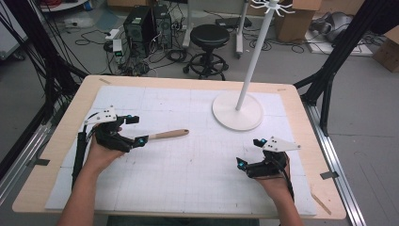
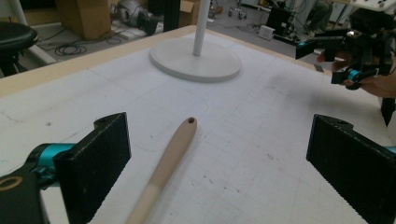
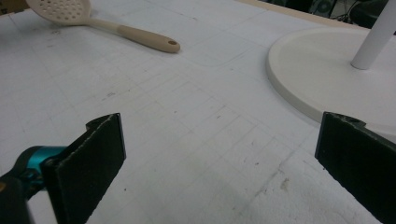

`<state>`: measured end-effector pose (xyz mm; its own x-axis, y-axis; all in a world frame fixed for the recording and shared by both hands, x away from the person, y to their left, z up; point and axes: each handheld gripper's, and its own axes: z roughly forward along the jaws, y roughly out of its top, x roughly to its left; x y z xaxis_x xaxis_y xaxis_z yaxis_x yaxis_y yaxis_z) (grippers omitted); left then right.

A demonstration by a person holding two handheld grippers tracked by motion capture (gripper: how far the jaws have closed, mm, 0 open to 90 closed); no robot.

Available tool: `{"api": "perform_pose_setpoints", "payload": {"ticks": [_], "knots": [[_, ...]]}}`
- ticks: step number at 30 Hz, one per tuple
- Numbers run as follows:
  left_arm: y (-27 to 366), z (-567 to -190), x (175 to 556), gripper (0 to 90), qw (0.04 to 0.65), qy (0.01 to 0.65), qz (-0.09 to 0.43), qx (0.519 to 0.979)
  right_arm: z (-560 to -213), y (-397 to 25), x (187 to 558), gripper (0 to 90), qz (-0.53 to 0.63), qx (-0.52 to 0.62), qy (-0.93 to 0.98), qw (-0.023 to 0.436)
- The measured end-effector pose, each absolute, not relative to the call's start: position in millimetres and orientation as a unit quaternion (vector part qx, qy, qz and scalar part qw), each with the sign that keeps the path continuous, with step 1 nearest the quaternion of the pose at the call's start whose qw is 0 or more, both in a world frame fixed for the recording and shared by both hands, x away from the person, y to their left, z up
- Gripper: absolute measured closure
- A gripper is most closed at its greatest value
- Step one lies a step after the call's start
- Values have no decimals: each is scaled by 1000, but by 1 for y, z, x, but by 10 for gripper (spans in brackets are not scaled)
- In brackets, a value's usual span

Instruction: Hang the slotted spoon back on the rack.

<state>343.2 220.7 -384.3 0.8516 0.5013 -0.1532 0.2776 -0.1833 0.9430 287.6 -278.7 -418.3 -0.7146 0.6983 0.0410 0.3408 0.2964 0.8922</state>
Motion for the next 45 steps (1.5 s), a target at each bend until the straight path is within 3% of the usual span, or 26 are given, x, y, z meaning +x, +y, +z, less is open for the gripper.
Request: {"api": "perform_pose_setpoints", "payload": {"ticks": [11, 30, 40, 41, 43, 45], "knots": [[214, -386, 353, 77, 559, 259, 116, 779, -417, -280, 287, 3, 495, 329, 783, 184], [167, -401, 401, 158, 412, 262, 88, 868, -418, -277, 289, 3, 493, 323, 787, 181], [157, -430, 415, 268, 322, 281, 72, 901, -417, -279, 288, 3, 494, 325, 785, 183], [158, -433, 417, 353, 303, 270, 73, 911, -418, -278, 288, 3, 493, 325, 786, 181], [158, -432, 416, 372, 301, 270, 76, 911, -418, -278, 288, 3, 493, 326, 786, 181], [159, -429, 416, 492, 293, 264, 72, 916, -418, -278, 288, 3, 493, 326, 786, 181]]}}
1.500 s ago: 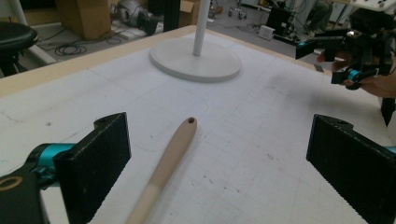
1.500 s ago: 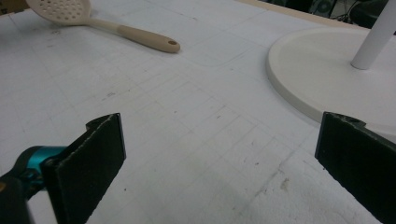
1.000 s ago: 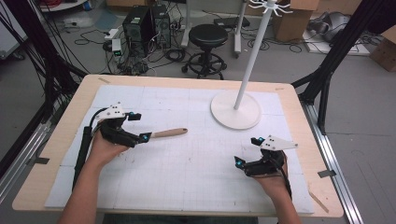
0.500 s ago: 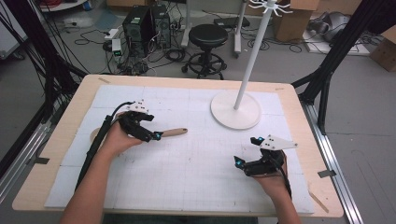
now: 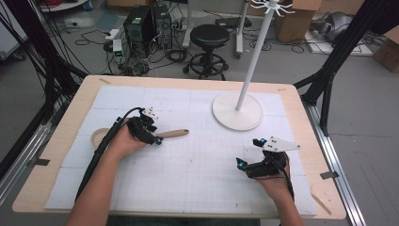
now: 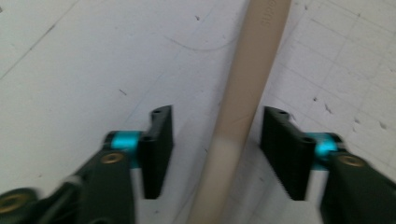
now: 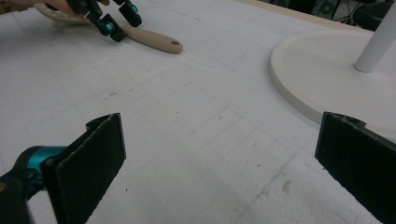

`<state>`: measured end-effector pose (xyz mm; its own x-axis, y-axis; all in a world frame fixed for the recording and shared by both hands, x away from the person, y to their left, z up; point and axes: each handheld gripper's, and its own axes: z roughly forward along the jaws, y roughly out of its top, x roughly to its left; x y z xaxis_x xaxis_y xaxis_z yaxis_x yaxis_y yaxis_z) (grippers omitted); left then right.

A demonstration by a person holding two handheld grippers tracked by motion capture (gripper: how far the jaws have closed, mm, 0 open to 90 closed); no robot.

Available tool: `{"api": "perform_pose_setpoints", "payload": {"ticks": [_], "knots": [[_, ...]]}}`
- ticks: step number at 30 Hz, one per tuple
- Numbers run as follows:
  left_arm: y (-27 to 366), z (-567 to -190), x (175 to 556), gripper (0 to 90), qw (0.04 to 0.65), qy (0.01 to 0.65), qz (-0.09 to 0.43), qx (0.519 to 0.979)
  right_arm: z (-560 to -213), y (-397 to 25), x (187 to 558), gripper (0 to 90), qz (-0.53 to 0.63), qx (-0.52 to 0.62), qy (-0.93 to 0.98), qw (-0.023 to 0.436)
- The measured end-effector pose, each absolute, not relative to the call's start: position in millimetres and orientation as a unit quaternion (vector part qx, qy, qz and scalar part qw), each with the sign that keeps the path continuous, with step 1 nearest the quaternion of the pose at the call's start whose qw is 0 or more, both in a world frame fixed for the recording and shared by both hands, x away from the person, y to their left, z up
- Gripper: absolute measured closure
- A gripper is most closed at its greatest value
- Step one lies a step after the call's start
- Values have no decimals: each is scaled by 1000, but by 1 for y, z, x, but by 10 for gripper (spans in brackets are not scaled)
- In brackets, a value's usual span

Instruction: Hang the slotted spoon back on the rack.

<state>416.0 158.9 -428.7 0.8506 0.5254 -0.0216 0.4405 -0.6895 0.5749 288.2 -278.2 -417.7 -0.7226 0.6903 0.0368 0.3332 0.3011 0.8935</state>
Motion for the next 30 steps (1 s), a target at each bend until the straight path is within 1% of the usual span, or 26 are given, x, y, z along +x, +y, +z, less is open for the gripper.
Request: {"api": "perform_pose_setpoints", "payload": {"ticks": [1, 2, 4, 12, 14, 23, 27, 30], "knots": [[158, -428, 416, 560, 294, 260, 68, 917, -418, -278, 288, 3, 493, 326, 786, 181], [158, -428, 415, 607, 291, 254, 69, 920, -418, -278, 288, 3, 493, 326, 786, 181], [156, -427, 413, 656, 284, 249, 71, 923, -418, -278, 288, 3, 493, 326, 786, 181], [152, -425, 409, 693, 274, 233, 81, 930, -417, -278, 287, 3, 493, 325, 787, 181], [151, -425, 408, 731, 272, 228, 78, 932, -417, -278, 287, 3, 493, 326, 786, 182], [150, -423, 407, 736, 266, 234, 75, 932, -417, -279, 287, 3, 494, 326, 785, 183], [151, -419, 405, 736, 275, 226, 74, 932, -417, -279, 287, 3, 495, 326, 785, 182], [153, -407, 400, 736, 319, 222, 71, 919, -417, -279, 288, 3, 494, 326, 785, 184]]}}
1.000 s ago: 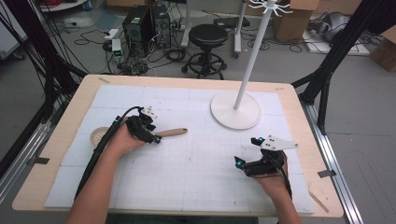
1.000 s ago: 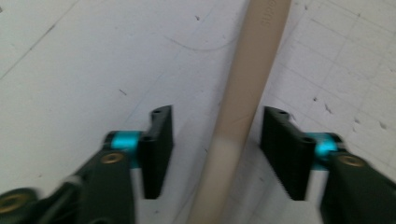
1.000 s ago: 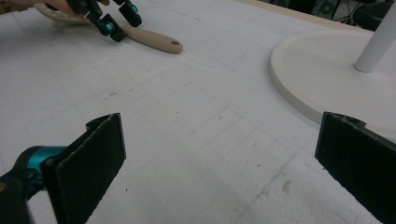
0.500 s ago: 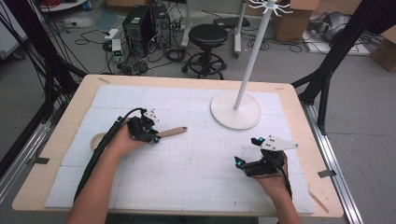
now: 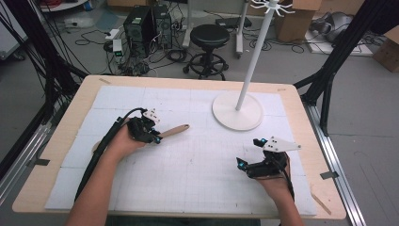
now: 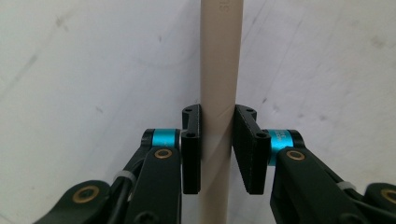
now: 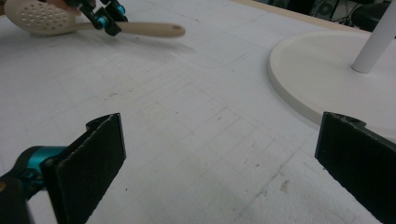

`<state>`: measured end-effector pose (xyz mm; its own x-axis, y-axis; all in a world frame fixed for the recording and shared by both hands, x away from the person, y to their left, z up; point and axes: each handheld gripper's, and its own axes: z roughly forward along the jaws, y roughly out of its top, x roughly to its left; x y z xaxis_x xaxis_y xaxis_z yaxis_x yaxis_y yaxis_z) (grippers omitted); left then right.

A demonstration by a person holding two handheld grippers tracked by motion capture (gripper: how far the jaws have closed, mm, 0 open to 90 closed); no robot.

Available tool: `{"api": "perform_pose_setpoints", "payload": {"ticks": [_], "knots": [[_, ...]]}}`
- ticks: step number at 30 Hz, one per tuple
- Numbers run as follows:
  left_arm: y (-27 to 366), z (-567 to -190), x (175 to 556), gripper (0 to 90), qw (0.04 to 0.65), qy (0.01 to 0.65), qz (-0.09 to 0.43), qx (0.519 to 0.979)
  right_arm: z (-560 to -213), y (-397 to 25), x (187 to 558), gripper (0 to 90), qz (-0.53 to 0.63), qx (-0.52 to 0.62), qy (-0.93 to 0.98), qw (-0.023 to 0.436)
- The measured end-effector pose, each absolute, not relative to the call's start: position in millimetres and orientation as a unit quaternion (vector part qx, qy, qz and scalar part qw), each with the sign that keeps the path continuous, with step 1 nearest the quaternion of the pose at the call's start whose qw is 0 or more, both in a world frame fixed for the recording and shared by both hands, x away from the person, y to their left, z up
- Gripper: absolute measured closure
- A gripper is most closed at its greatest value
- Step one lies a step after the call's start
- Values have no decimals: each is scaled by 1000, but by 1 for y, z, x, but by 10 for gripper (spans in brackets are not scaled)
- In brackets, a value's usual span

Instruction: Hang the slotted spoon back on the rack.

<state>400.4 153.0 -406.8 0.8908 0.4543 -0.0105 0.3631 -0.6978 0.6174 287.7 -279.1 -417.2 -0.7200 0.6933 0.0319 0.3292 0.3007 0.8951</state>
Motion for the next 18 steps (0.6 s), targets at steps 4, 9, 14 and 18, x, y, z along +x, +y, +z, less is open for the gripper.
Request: {"api": "perform_pose_setpoints", "payload": {"ticks": [4, 9, 14, 18], "knots": [[157, -382, 395, 736, 359, 206, 78, 907, -417, -278, 288, 3, 493, 324, 787, 183], [159, -356, 388, 736, 406, 191, 86, 890, -417, -278, 287, 3, 493, 325, 786, 182], [158, -336, 385, 736, 433, 177, 95, 879, -417, -278, 287, 3, 494, 324, 786, 184], [157, -325, 386, 737, 443, 175, 101, 873, -417, -279, 287, 3, 495, 325, 785, 184]]}}
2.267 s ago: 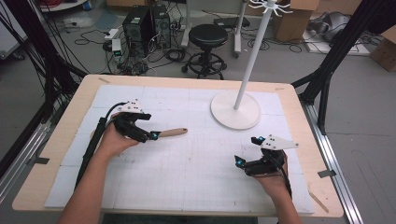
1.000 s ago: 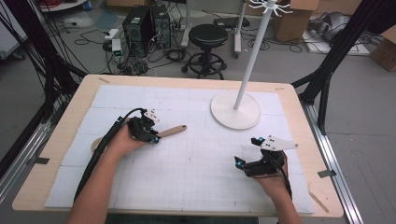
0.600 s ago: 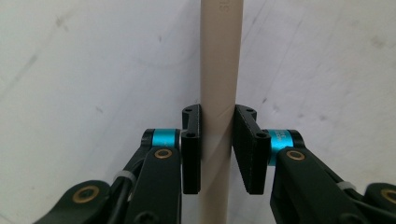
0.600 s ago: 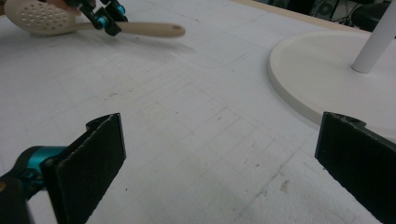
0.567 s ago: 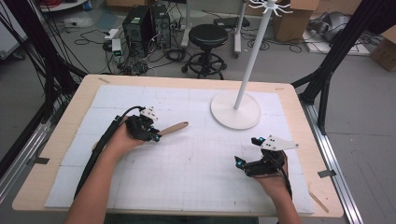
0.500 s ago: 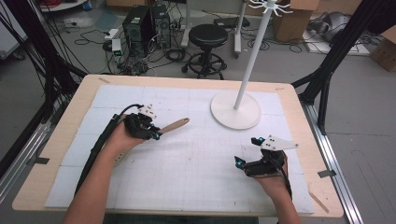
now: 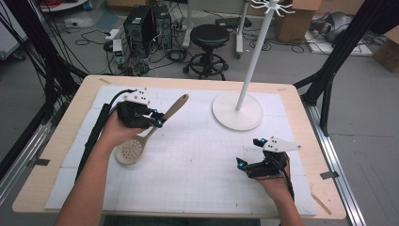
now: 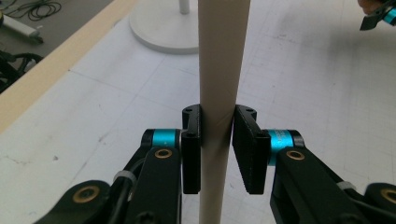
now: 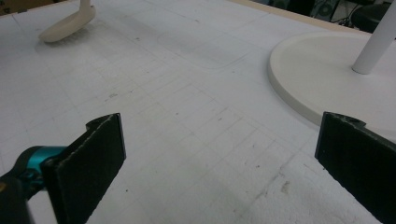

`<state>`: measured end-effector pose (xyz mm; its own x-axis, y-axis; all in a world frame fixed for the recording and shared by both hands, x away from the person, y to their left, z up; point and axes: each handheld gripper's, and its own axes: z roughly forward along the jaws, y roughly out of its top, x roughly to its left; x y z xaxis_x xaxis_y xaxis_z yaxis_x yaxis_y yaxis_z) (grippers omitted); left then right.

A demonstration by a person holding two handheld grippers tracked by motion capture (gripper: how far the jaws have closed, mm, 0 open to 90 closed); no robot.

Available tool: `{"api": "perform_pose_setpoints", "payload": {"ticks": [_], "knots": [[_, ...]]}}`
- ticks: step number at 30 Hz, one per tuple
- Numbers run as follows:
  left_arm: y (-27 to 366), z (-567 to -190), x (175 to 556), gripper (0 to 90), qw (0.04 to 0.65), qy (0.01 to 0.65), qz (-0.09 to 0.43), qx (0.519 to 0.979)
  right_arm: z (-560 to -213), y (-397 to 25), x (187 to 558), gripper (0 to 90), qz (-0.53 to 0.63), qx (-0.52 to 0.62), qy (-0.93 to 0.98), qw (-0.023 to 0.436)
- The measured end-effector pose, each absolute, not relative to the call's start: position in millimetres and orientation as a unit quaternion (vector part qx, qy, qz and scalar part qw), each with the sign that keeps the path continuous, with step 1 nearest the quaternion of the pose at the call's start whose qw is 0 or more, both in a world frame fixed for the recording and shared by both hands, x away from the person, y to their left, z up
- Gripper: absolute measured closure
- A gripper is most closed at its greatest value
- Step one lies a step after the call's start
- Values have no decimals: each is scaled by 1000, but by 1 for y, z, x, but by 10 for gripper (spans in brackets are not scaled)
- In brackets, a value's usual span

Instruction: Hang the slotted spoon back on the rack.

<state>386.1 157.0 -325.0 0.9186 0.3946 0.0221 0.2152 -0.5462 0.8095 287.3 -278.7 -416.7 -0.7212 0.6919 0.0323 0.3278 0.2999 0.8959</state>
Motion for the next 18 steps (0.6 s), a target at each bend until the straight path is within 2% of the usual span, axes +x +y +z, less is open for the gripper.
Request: {"api": "perform_pose_setpoints", "payload": {"ticks": [18], "knots": [[145, -278, 408, 739, 486, 176, 112, 849, -417, -280, 288, 3, 498, 326, 783, 182]]}}
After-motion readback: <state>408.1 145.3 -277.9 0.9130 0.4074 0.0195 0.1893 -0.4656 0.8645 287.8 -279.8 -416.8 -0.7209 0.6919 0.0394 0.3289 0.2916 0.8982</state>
